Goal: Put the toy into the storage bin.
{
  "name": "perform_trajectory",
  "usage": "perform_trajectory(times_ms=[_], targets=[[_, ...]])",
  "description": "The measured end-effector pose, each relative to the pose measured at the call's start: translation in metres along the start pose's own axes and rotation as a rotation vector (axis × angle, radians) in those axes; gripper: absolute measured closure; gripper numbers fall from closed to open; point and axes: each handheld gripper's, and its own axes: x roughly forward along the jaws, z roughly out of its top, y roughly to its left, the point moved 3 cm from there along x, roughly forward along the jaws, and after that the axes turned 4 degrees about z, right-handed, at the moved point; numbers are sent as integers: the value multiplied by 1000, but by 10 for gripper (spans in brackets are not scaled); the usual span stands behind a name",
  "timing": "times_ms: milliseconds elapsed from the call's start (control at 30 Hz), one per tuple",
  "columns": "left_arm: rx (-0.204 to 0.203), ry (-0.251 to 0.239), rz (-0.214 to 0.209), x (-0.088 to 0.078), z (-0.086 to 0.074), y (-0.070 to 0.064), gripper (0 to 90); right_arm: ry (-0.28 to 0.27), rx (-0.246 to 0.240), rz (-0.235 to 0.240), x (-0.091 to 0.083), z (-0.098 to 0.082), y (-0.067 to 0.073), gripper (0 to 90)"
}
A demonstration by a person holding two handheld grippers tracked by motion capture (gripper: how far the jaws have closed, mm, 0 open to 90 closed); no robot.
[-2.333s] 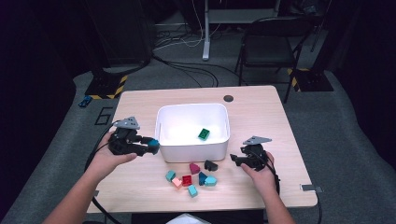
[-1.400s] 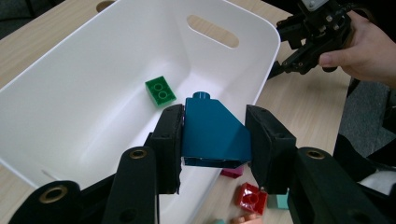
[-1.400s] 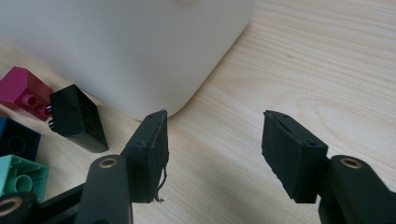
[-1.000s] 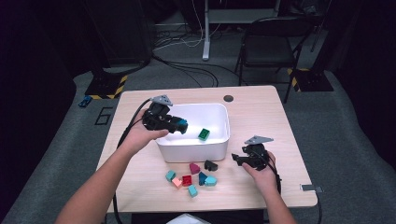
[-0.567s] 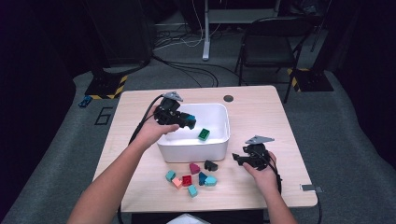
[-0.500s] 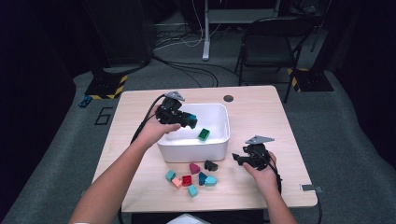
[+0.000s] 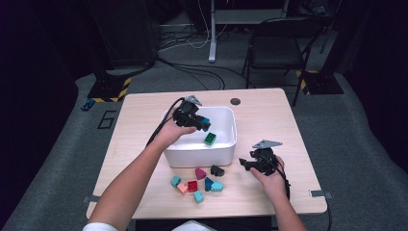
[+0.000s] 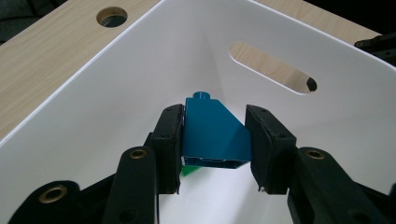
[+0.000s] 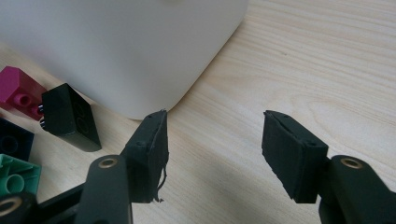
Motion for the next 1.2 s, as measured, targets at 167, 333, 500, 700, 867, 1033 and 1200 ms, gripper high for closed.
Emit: perform_trajectory(times_ms=[167,333,500,700,867,1033,1200], targets=[[-4,22,0,8,-2,2,581,3,0,-1,1,0,0,402],[-11,37,5,13,-5,5,580,3,-1,0,1,0,0,400],[-20,53,14,15,-8,7,576,1,7,2,1,0,-1,399],[-37,57,18,8,-9,8,520,3,10,4,1,-1,-1,399],[-37,43,22,-3,-10,6,484,3,17,2,1,-1,-1,399],[-36,14,35,-22,-11,2,479,5,18,2,1,-2,-2,398],[-25,-42,32,-45,-14,-6,479,4,18,-1,1,-2,-3,399]])
